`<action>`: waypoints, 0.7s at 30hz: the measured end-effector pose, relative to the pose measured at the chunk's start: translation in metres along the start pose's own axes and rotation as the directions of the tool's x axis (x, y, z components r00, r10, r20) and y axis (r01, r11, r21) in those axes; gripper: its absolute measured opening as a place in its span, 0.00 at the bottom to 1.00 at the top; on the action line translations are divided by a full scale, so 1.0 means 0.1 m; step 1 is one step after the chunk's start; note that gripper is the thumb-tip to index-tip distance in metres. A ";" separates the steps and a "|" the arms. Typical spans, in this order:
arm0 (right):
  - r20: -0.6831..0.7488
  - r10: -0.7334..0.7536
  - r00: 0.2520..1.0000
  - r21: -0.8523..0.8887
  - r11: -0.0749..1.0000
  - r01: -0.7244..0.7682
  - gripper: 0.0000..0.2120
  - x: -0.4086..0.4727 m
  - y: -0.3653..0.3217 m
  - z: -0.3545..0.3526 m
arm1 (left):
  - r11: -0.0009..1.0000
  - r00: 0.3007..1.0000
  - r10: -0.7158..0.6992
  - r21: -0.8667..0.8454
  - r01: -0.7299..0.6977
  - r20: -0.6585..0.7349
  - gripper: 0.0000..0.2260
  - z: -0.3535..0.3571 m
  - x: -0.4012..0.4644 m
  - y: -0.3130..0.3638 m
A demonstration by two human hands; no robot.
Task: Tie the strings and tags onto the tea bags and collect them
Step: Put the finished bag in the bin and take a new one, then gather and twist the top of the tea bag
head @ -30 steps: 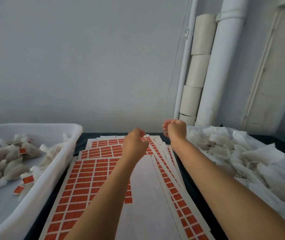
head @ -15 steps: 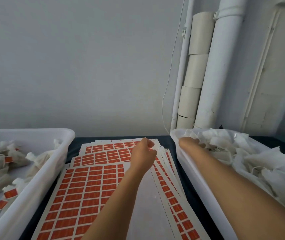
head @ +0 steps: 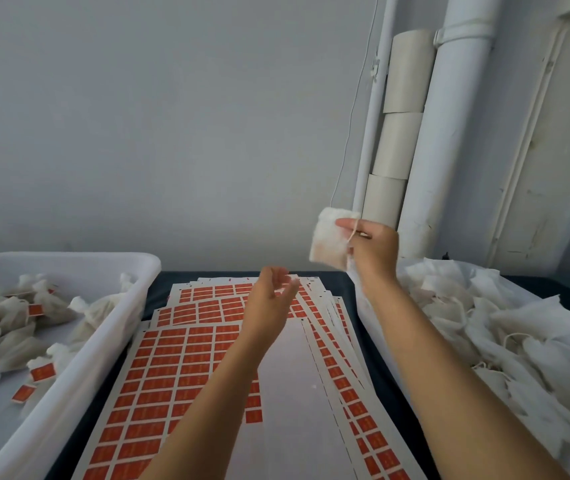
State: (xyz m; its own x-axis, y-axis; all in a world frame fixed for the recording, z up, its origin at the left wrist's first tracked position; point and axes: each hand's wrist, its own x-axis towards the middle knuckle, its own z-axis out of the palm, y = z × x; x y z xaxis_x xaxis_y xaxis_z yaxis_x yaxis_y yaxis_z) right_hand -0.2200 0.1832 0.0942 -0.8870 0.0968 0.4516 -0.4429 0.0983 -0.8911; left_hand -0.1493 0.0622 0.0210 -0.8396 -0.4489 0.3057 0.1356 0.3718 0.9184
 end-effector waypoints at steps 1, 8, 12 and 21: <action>0.072 0.018 0.997 0.009 1.000 -0.019 0.12 -0.09 -0.03 0.03 | 1.000 1.000 0.029 -0.011 -0.029 -0.005 0.17 -0.06 -0.04 0.01; 0.452 0.111 0.885 0.093 0.981 -0.170 0.06 -0.77 0.12 0.29 | 0.969 1.000 -0.024 -0.246 0.023 -0.001 0.13 -0.41 -0.27 -0.19; 0.511 0.136 0.848 0.065 0.978 -0.196 0.05 -1.08 0.44 0.42 | 0.986 0.991 -0.118 -0.122 0.110 -0.062 0.11 -0.48 -0.43 -0.45; 0.409 0.134 0.903 0.141 0.968 -0.208 0.04 -1.28 0.74 0.52 | 0.974 0.969 -0.226 -0.019 0.225 -0.100 0.21 -0.51 -0.51 -0.67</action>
State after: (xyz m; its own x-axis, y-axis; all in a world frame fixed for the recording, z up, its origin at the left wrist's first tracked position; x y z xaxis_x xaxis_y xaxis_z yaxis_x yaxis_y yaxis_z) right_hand -0.1456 0.1262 -0.0317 -0.9134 -0.3047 0.2698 -0.2628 -0.0647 -0.9627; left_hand -0.0886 0.0189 -0.0436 -0.7916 -0.6003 0.1137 -0.0470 0.2454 0.9683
